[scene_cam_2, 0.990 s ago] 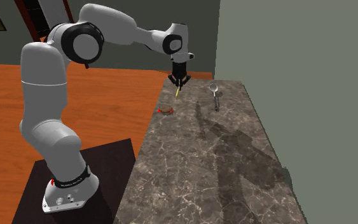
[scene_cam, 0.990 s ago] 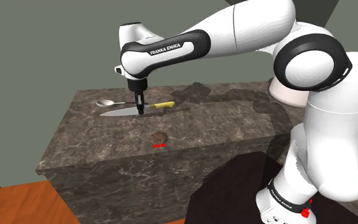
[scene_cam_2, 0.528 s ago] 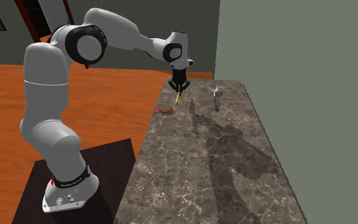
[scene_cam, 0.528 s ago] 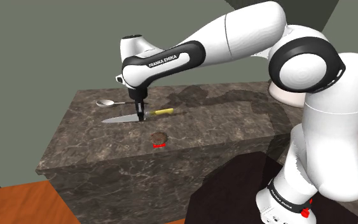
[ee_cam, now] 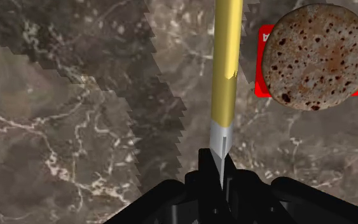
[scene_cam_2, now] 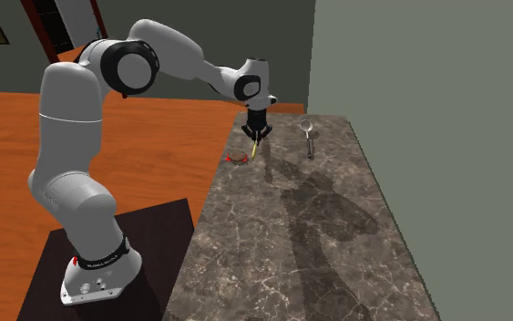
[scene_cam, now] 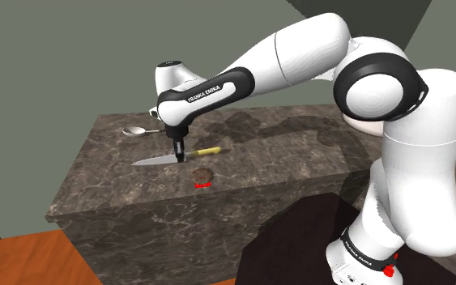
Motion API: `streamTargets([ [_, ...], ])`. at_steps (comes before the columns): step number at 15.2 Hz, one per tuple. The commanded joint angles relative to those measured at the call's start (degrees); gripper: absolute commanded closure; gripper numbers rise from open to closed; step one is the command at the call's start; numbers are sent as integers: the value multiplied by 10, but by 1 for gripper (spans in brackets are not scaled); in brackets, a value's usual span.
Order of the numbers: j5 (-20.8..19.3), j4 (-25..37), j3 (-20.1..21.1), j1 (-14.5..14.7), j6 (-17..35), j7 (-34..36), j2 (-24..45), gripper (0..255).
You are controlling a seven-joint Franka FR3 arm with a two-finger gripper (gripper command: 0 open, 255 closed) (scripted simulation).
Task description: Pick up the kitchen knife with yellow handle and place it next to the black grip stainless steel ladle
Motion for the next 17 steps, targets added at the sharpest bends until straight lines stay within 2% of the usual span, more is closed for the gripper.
streamTargets([
  [1, 1, -6, 0, -1, 10, -1, 3, 255],
  [8, 1, -6, 0, -1, 10, -1, 3, 255],
  [9, 1, -6, 0, -1, 10, -1, 3, 0],
  [14, 1, -6, 0, -1, 10, -1, 3, 0],
  [17, -5, 21, -2, 1, -39, 3, -19, 0],
])
